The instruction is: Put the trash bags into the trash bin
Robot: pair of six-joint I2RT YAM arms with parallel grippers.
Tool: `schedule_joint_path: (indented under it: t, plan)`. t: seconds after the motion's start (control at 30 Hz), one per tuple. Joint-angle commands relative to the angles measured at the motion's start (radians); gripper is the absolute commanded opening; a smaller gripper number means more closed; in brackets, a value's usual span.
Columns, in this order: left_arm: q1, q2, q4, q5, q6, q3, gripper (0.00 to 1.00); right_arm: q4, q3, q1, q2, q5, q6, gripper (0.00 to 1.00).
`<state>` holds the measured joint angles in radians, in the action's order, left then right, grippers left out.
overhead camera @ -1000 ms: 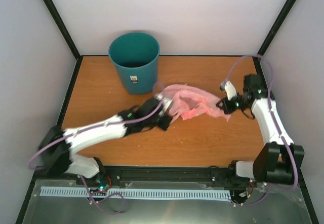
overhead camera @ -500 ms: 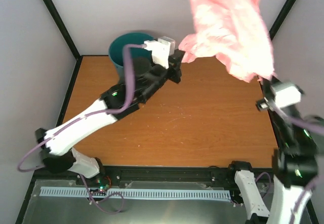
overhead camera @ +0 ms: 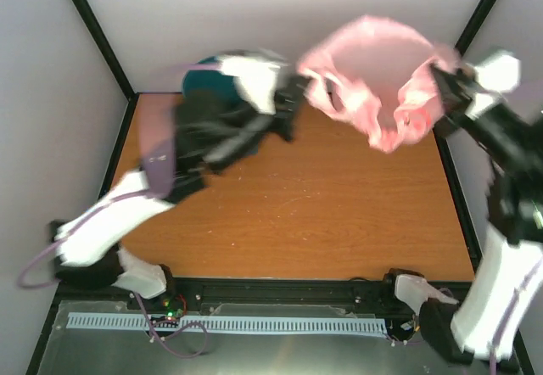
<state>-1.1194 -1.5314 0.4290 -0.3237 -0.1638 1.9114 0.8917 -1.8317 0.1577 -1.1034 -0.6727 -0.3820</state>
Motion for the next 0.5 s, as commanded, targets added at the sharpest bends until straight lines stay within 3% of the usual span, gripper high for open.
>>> schedule_joint_path:
  t: [0.0, 0.07, 0.13, 0.17, 0.23, 0.3, 0.37, 0.47]
  plan:
    - [-0.010, 0.195, -0.181, 0.139, 0.083, -0.129, 0.01, -0.096, -0.159, 0.000, 0.180, -0.077, 0.096, 0.03]
    - [-0.009, 0.193, -0.187, 0.049, 0.058, -0.324, 0.01, -0.298, 0.218, 0.000, 0.330, -0.028, 0.104, 0.03]
    - [0.011, 0.096, -0.124, -0.110, -0.013, -0.526, 0.01, -0.367, 0.653, -0.001, 0.375, 0.117, 0.017, 0.03]
    - [0.041, 0.030, -0.078, -0.107, -0.087, -0.614, 0.01, -0.380, 0.800, 0.000, 0.336, 0.221, -0.039, 0.03]
    - [0.109, -0.061, -0.073, 0.029, -0.192, -0.757, 0.00, -0.328, 0.955, 0.003, 0.157, 0.354, -0.148, 0.03]
    - [0.124, -0.068, -0.085, 0.079, -0.188, -0.801, 0.01, -0.211, 0.958, 0.025, 0.018, 0.271, -0.185, 0.03]
    - [0.121, -0.005, -0.024, 0.053, -0.140, -0.695, 0.01, -0.087, 0.840, 0.028, 0.011, 0.137, -0.157, 0.03]
    - [0.115, 0.092, 0.052, 0.016, -0.033, -0.374, 0.01, 0.067, 0.399, 0.027, 0.031, 0.011, -0.057, 0.03]
